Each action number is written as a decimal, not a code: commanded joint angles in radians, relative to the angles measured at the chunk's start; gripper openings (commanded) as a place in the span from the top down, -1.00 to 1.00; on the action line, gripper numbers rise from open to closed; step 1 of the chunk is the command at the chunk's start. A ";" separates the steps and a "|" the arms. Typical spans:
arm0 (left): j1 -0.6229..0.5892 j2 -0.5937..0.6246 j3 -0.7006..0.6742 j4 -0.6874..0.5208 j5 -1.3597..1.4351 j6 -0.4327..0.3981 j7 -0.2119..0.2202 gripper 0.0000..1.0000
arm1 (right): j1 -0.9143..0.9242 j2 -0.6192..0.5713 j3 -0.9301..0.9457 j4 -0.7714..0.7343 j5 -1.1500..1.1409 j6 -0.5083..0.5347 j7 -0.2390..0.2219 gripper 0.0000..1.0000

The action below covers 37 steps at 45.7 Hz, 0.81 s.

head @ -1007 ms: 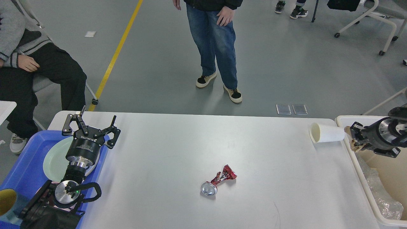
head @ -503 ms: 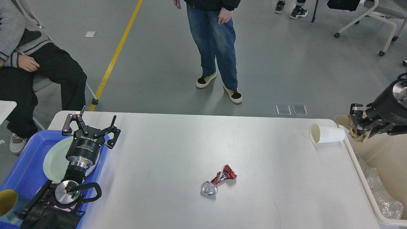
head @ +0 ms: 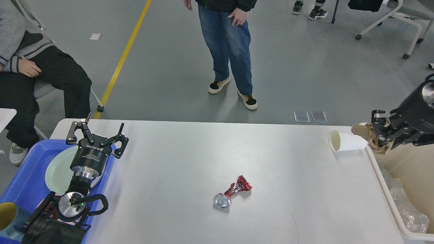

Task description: Tidy desktop

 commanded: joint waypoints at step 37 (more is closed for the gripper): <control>0.000 0.000 0.000 0.000 0.000 0.000 0.000 -0.92 | -1.077 -0.197 0.312 -0.871 0.075 -0.296 0.153 1.00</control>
